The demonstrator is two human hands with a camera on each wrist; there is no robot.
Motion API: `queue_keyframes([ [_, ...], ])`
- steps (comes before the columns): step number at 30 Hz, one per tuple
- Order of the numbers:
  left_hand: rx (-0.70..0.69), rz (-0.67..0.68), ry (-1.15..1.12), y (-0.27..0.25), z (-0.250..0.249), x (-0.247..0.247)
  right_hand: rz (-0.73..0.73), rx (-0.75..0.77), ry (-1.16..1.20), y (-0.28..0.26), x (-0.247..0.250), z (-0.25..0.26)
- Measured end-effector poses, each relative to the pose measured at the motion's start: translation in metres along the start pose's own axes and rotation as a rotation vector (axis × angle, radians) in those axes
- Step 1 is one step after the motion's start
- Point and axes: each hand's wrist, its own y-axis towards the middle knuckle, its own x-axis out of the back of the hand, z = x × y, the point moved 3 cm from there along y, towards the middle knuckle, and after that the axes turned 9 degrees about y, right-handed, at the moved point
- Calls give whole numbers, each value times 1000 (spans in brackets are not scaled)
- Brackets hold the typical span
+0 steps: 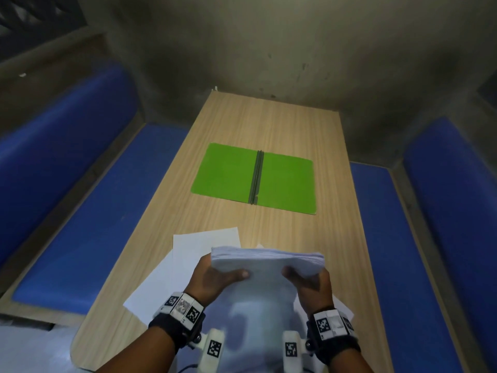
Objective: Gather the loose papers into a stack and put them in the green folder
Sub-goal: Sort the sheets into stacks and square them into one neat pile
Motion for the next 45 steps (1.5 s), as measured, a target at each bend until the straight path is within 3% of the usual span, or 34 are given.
queue_keyframes([
  [7, 1, 20, 11, 1, 0, -7, -29, -73, -94, 3, 4, -21],
  [12, 16, 31, 57, 0, 7, -11, -29, -246, -128, 1, 11, -47],
  [15, 40, 20, 44, 7, 2, -9, -17, -210, -190, 13, 2, -24],
  [19, 104, -108, -25, 13, -3, 14, 37, -144, -186, 37, -22, 24],
  [21, 105, -95, 4, 9, -4, 24, 70, -104, -182, 46, -37, 40],
  [25, 156, -138, 38, 5, 12, 51, 239, -169, -162, 60, -75, 38],
  [27, 209, -223, 101, -2, 23, 75, 374, -203, -310, 64, -89, 15],
  [32, 401, -444, 171, -34, 65, 154, 786, -256, -1002, 60, -103, -63],
  [35, 465, -570, 163, -62, 83, 192, 1041, -171, -1380, 48, -108, -96],
  [39, 615, -685, 158, -95, 116, 223, 1004, 3, -1601, 40, -122, -119],
  [42, 780, -679, 134, -111, 169, 235, 985, -22, -1628, 39, -131, -123],
  [45, 782, -657, 103, -108, 139, 222, 1054, 59, -1694, 43, -133, -121],
])
